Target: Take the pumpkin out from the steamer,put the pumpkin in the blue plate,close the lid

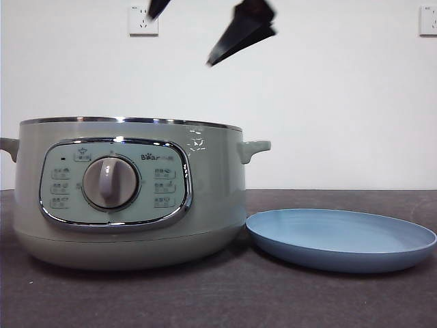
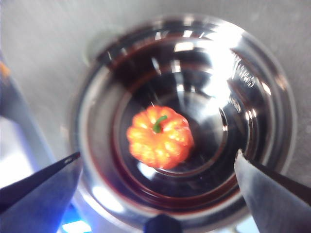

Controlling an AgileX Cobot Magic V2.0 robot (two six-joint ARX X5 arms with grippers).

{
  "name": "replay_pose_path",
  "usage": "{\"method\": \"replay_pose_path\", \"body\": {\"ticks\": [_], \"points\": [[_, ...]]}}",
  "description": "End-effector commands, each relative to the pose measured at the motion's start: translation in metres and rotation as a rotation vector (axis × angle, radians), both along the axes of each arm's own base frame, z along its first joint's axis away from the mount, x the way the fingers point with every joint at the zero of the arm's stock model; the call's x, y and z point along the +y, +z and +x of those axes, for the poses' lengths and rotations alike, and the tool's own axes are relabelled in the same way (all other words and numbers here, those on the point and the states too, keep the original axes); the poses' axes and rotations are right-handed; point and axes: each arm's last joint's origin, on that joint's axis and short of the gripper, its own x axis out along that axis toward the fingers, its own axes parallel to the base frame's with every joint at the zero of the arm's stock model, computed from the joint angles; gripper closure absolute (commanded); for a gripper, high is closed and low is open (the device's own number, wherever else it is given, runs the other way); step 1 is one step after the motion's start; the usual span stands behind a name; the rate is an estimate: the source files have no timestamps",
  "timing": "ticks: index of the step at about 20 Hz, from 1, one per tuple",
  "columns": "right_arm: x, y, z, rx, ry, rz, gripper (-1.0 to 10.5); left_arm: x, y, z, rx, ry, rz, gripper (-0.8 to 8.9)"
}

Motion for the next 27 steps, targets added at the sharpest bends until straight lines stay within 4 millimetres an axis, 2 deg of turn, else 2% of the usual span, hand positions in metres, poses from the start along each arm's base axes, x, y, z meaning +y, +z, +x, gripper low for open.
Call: {"method": "replay_pose_path", "body": {"ticks": [1,6,14,15,16,17,19,22,25,27], "points": [[0.031,-0.016,0.002,-0.037,0.048,-0.12,3.7,0.002,0.007,-0.004,-0.061,-0.002,-0.014,8.26],[0.073,-0.061,0.002,-0.07,0.096,-0.261,3.7,0.002,0.007,-0.004,-0.054,-0.003,-0.011,8.26],[0.094,-0.121,0.018,0.002,0.113,-0.333,3.8,0.002,0.004,-0.004,-0.024,-0.003,0.004,8.26],[0.094,-0.122,0.019,0.002,0.111,-0.334,4.2,0.002,0.003,-0.004,-0.022,-0.003,0.005,8.26],[0.096,-0.121,0.018,-0.009,0.108,-0.324,6.0,0.002,0.003,-0.004,-0.022,-0.003,0.005,8.26],[0.098,-0.121,0.017,-0.017,0.111,-0.315,9.1,0.002,0.003,-0.004,-0.022,-0.003,0.005,8.26],[0.094,-0.11,0.017,-0.047,0.091,-0.313,9.5,0.002,0.003,-0.004,-0.021,-0.003,0.005,8.26],[0.079,-0.073,0.01,-0.126,0.048,-0.299,9.5,0.002,0.003,-0.003,-0.021,-0.008,0.005,8.26],[0.038,-0.021,-0.006,-0.116,0.009,-0.299,9.5,0.001,0.004,-0.003,-0.022,-0.025,0.001,8.26],[-0.007,0.01,-0.016,-0.045,-0.092,-0.323,9.5,0.0,0.005,-0.003,-0.033,-0.054,-0.012,8.26]]}}
